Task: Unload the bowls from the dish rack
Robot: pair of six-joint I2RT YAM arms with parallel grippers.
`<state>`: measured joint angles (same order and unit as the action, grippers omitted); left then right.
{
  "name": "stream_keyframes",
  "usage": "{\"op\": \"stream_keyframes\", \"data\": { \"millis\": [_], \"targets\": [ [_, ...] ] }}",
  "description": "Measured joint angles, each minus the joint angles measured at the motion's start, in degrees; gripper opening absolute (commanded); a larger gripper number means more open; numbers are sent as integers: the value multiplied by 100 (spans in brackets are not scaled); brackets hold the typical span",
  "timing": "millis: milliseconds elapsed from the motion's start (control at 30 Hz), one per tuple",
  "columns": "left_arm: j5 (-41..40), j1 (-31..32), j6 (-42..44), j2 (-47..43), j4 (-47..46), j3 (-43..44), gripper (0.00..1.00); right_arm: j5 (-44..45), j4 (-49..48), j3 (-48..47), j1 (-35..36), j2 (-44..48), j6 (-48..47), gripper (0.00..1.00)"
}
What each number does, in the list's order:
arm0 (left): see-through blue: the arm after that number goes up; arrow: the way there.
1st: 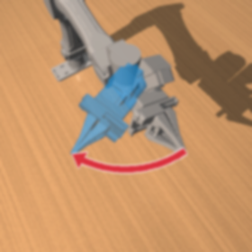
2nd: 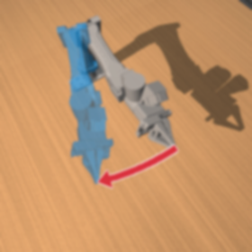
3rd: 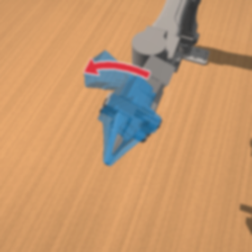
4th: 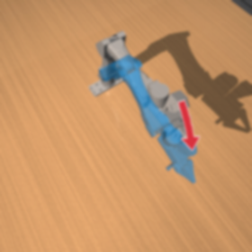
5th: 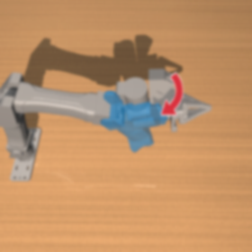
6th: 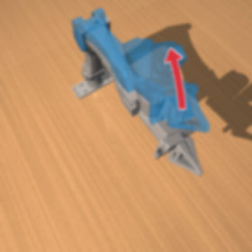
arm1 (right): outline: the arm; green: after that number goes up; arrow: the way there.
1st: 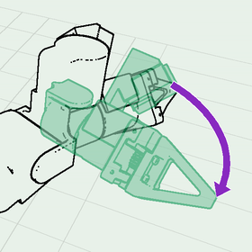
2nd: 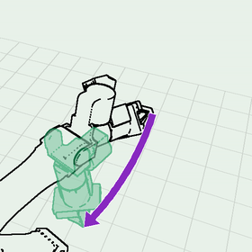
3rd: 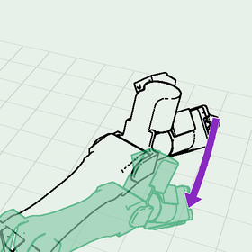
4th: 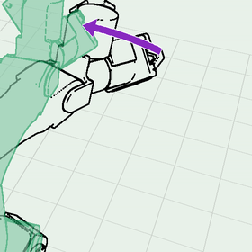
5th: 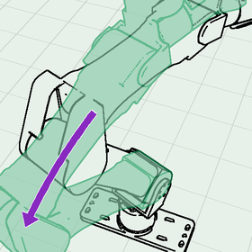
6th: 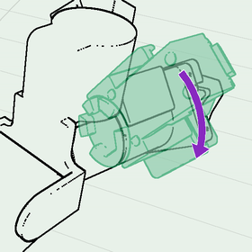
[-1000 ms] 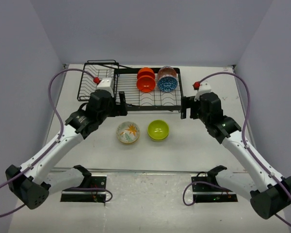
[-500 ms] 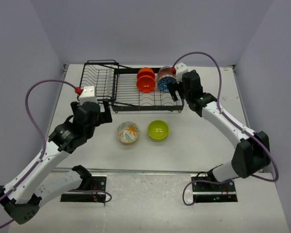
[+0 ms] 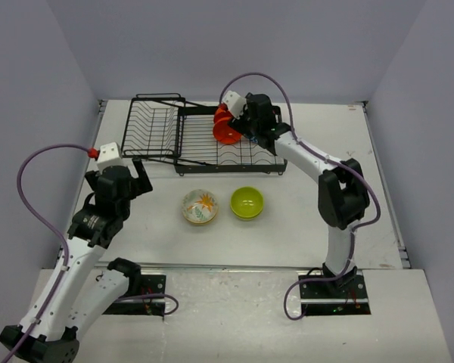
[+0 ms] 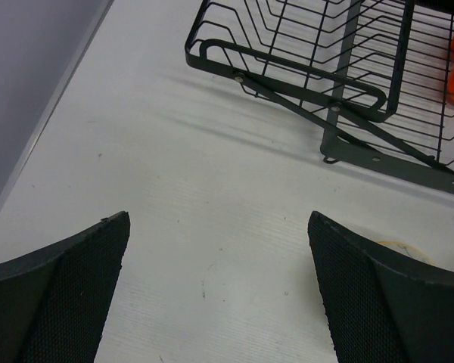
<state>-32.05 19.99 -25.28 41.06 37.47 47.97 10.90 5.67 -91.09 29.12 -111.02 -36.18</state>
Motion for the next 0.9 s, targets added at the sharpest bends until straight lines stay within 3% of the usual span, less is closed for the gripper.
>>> {"op": "stream_keyframes", "data": {
  "millis": [433, 567, 800, 833, 900],
  "targets": [
    [791, -155, 192, 74, -267, -63, 100, 136, -490, -1357, 380, -1764, -450, 60],
    [874, -155, 208, 109, -269, -70, 100, 205, -531, -1882, 365, -2251, -612, 52],
    [940, -157, 234, 114, -269, -74, 100, 208, -535, -1917, 389, -2452, -739, 35],
    [942, -157, 234, 114, -269, -72, 100, 208, -546, -1917, 398, -2452, -756, 29],
    [953, -157, 234, 114, -269, -74, 100, 210, -592, -1917, 422, -2452, -796, 28]
  ]
}}
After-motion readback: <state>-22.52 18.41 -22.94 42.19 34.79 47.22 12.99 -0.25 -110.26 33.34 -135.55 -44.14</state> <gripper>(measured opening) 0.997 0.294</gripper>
